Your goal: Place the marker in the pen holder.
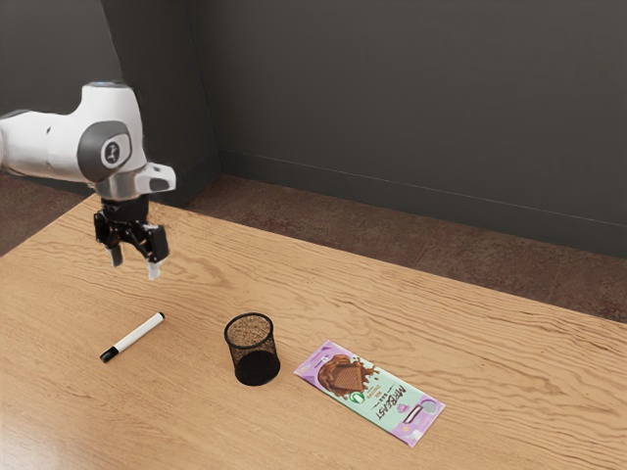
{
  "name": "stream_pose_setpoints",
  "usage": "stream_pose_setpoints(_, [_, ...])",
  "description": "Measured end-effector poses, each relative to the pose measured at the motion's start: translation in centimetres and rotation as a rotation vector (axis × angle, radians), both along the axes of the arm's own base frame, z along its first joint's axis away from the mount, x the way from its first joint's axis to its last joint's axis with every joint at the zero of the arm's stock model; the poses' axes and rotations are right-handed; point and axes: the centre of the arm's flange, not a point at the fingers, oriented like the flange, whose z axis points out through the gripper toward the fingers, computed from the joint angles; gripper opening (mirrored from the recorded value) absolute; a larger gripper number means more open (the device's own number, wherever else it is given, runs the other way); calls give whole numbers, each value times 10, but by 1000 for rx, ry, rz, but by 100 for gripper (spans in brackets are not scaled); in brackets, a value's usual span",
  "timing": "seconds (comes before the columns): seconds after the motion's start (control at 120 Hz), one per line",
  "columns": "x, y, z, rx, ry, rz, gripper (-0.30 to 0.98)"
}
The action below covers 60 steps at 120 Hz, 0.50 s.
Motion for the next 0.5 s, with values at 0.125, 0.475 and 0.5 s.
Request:
stream_pose_setpoints(0.125, [-50, 5, -17, 7, -42, -28, 67])
stream_pose_setpoints(0.475, [-113, 0, -62, 41, -124, -125, 67])
stream_pose_setpoints(0.5, [-113, -2, -65, 42, -123, -131, 67])
